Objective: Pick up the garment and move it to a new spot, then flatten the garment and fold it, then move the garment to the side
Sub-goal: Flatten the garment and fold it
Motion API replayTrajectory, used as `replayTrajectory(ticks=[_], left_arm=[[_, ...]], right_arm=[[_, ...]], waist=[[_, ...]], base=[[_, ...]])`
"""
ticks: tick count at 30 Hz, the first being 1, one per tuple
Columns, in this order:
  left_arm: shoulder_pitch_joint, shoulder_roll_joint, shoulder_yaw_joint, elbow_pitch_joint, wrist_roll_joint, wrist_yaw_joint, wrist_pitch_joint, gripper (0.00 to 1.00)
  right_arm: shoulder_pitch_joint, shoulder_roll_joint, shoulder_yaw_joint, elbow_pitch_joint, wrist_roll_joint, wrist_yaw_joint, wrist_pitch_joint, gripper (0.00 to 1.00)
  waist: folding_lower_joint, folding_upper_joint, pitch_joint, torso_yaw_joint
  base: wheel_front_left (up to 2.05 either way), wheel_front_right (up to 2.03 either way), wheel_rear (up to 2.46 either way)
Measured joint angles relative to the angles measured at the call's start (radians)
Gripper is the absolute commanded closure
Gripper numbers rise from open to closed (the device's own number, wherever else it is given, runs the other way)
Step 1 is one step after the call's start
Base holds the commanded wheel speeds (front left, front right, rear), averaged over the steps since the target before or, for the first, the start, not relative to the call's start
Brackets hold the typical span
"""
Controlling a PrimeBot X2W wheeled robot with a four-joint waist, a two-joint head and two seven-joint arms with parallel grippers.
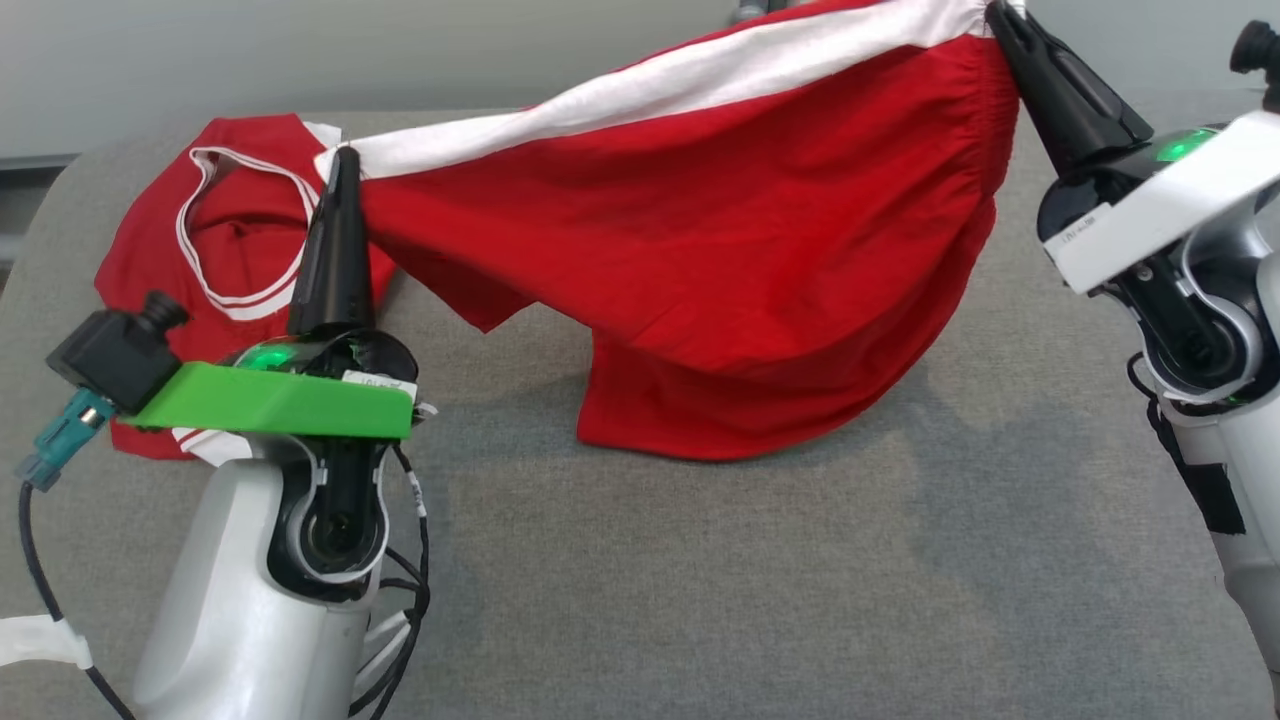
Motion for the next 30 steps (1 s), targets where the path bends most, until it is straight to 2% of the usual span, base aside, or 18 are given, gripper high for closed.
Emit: replayTrajectory(ticks=[6,9,13,16,19,21,24,27,30], left_arm=[[0.012,0.001,0.003,-0.107,-0.01,0.0,-0.001,1.0],[0.009,0.005,-0.024,-0.129,-0.011,0.008,0.027,1.0],[0.005,0.015,-0.034,-0.069,-0.055,0.068,0.119,1.0],[-0.033,0.047,-0.023,0.006,-0.039,0.12,0.156,1.0],[-0.159,0.041,0.056,0.013,-0.031,0.155,0.117,1.0],[-0.303,0.031,0.072,-0.016,-0.017,0.153,0.097,1.0],[-0.471,0.0,0.079,-0.065,0.0,0.13,0.061,1.0],[-0.482,0.001,0.103,-0.049,0.0,0.122,0.038,1.0],[-0.378,0.011,0.084,-0.011,0.0,0.111,0.038,1.0]], right_arm=[[0.036,-0.04,-0.098,-0.109,0.074,0.0,-0.034,1.0],[0.04,-0.056,-0.112,-0.126,0.109,0.0,-0.005,1.0],[0.063,-0.062,-0.063,-0.048,0.111,0.0,0.073,1.0],[0.046,-0.059,-0.004,0.033,0.068,0.0,0.109,1.0],[-0.103,-0.016,-0.036,0.061,0.001,-0.017,0.043,1.0],[-0.278,0.014,-0.117,0.027,-0.045,-0.039,-0.056,1.0],[-0.469,0.01,-0.169,-0.026,-0.106,-0.04,-0.179,1.0],[-0.453,0.015,-0.102,0.022,-0.121,-0.025,-0.197,1.0],[-0.295,0.032,-0.014,0.109,-0.115,-0.017,-0.155,1.0]], waist=[[-0.0001,0.0,-0.042,-0.034],[0.0,0.0,-0.049,-0.046],[0.0,0.0,-0.034,-0.049],[0.0,0.0,-0.011,-0.048],[0.0,0.0,0.016,-0.048],[0.0,-0.0001,0.035,-0.049],[0.0,0.0,0.058,-0.048],[0.0,0.0,0.071,-0.048],[0.0,0.0,0.079,-0.053]], base=[[0.0,0.0,0.0],[0.0,0.0,0.0],[0.0,0.0,0.0],[0.0,0.0,0.0],[0.0,0.0,0.0],[0.0,0.0,0.0],[0.0,0.0,0.0],[0.0,0.0,0.0],[0.0,0.0,0.0]])
